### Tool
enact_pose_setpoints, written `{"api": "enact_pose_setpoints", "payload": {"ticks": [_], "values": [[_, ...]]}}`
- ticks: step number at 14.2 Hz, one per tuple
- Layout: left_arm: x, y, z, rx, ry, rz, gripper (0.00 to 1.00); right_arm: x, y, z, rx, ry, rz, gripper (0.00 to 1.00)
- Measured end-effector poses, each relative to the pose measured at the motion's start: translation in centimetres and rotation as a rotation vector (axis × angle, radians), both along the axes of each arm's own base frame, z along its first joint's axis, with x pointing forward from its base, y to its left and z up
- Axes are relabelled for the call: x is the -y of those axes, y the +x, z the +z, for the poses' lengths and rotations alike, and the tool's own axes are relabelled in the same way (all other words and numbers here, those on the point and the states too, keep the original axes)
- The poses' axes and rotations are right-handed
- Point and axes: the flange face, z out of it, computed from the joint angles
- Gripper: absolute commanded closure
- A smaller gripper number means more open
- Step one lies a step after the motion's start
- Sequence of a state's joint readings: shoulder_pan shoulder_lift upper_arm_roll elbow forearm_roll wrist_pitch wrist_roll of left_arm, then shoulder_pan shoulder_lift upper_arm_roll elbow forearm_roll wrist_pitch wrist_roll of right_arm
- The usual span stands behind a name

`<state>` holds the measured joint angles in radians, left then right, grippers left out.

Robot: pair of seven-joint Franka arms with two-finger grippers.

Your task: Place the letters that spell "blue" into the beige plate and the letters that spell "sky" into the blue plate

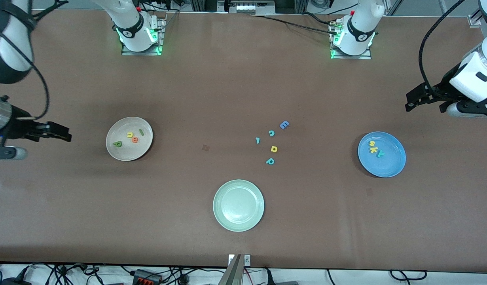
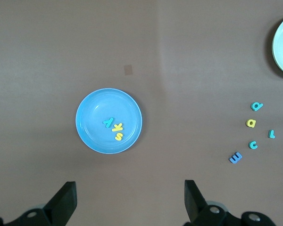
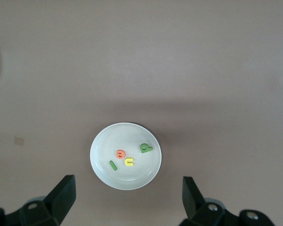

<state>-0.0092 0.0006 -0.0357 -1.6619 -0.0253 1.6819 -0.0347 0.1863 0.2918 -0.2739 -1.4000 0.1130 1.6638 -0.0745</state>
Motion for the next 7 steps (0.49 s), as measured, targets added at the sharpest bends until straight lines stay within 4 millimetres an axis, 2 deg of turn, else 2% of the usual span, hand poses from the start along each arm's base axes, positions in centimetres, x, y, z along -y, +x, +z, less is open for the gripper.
{"api": "enact_pose_setpoints", "payload": {"ticks": [2, 3, 5, 7], "values": [[0.1, 0.0, 0.0, 0.0, 0.0, -0.001, 0.0, 1.8, -0.8, 1.9, 0.03, 0.017, -0.02, 0.0], [0.1, 0.0, 0.0, 0.0, 0.0, -0.002, 0.0, 2.2, -1.1, 2.9, 0.044, 0.016, -0.018, 0.0], [0.1, 0.0, 0.0, 0.0, 0.0, -0.002, 0.0, 1.8, -1.8, 4.4, 0.066, 0.007, 0.0, 0.0], [0.3, 0.0, 0.1, 0.001, 0.0, -0.005, 0.0, 1.6, -2.1, 5.0, 0.068, 0.003, 0.008, 0.0]]}}
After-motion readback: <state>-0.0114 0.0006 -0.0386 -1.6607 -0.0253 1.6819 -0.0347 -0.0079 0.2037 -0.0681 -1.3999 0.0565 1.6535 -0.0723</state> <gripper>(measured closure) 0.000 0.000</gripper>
